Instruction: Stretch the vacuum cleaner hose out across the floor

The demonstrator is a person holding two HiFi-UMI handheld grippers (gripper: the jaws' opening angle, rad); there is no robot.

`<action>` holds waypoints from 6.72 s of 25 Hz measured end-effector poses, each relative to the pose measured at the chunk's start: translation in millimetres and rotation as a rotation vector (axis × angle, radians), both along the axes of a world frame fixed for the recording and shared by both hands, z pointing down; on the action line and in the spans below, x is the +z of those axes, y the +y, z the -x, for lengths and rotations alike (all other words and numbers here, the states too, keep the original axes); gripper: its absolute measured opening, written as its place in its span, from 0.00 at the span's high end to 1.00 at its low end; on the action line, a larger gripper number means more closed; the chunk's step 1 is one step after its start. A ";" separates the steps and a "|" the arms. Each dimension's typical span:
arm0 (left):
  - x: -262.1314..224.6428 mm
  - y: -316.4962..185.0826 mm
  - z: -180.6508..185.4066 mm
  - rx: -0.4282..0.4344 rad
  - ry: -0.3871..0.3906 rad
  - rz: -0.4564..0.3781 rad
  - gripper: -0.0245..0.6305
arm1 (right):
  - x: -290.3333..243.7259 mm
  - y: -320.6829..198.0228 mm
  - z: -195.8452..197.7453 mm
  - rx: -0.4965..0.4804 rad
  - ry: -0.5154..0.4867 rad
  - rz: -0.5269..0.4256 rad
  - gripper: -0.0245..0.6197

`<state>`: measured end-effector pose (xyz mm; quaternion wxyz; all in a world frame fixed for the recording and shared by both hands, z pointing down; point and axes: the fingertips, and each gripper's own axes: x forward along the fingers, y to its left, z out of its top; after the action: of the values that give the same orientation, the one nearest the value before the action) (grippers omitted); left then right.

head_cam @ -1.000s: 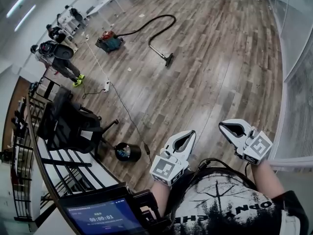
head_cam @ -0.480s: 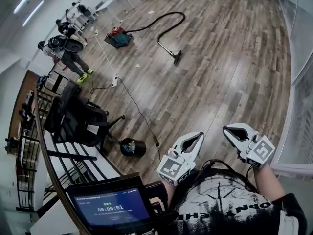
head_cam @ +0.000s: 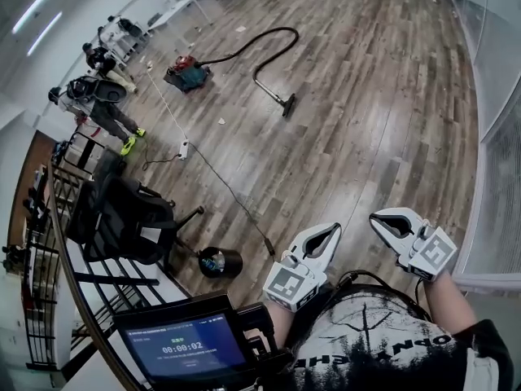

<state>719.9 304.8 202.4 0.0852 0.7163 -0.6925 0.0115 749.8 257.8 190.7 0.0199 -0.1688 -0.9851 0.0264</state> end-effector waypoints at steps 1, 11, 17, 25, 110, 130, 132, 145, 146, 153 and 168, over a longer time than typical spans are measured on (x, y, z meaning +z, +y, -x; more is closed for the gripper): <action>-0.3 1.9 11.8 0.004 0.003 -0.003 0.96 | -1.2 3.2 11.2 0.003 0.014 -0.007 0.95; -8.7 34.5 148.2 0.024 -0.035 -0.022 0.96 | -2.8 39.3 131.6 0.017 0.057 -0.055 0.95; 4.8 66.5 219.5 0.016 0.016 -0.006 0.96 | -3.0 68.6 205.2 -0.002 0.082 -0.080 0.95; 15.5 85.0 270.7 -0.028 0.054 0.010 0.96 | -1.3 74.9 258.7 -0.045 0.074 -0.116 0.95; 19.6 -184.5 851.0 -0.312 0.052 0.073 0.96 | 8.4 -213.1 872.3 -0.274 0.045 0.010 0.95; 9.1 -354.8 1005.6 -0.477 0.013 0.132 0.96 | 6.1 -386.7 1037.8 -0.433 -0.004 0.072 0.95; 8.3 -360.2 1015.7 -0.480 0.011 0.132 0.96 | 9.8 -391.8 1047.6 -0.432 0.015 0.082 0.95; 9.4 -350.9 1135.5 -0.421 -0.001 0.068 0.96 | 9.9 -377.2 1161.0 -0.385 0.010 0.024 0.95; 10.6 -347.4 1148.6 -0.402 -0.002 0.064 0.96 | 11.3 -373.1 1174.8 -0.371 0.019 0.017 0.95; 16.2 -290.5 1248.1 -0.324 0.016 0.039 0.96 | 9.1 -311.9 1270.4 -0.308 0.043 -0.028 0.95; -18.7 -258.8 1370.1 -0.228 -0.032 -0.117 0.96 | -0.5 -265.4 1393.4 -0.235 0.058 -0.119 0.95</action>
<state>-650.3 46.0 183.7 0.0329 0.6365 -0.7701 -0.0274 -643.6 -7.6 190.2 0.0614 -0.2808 -0.9573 -0.0299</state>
